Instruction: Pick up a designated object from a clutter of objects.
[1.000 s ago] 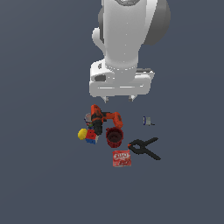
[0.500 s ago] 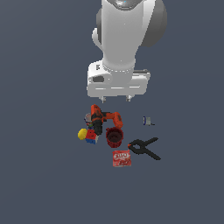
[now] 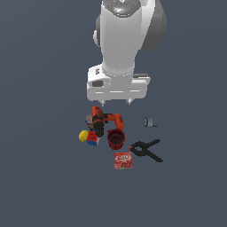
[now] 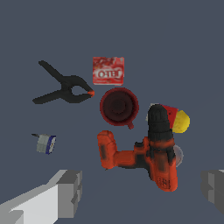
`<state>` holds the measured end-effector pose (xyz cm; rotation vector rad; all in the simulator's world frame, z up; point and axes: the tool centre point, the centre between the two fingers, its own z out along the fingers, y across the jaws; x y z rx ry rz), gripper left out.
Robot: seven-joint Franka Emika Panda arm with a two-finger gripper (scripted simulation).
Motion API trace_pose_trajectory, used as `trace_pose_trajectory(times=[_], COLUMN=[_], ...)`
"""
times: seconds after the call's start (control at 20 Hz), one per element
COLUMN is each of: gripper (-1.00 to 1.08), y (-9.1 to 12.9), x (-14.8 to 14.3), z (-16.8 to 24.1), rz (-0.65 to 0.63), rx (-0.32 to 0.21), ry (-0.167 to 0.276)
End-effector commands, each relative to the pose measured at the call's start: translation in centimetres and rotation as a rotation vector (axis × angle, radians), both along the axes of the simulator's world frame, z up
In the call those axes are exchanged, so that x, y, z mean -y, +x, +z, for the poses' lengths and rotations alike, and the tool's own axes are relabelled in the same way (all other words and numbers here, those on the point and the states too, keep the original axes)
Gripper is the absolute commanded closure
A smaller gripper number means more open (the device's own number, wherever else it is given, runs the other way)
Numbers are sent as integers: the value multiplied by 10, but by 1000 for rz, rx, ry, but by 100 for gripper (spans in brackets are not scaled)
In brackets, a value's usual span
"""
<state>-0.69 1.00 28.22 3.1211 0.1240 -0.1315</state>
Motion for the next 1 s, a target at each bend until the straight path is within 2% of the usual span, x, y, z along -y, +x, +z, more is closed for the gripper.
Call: trace_pose_trajectory(times=[0.0, 0.4, 0.95], gripper=[-92, -92, -92], y=[3, 18, 30], x=[4, 29, 88], z=[-8, -54, -150], rz=[-10, -70, -201], rx=[2, 22, 64], ry=[3, 15, 18])
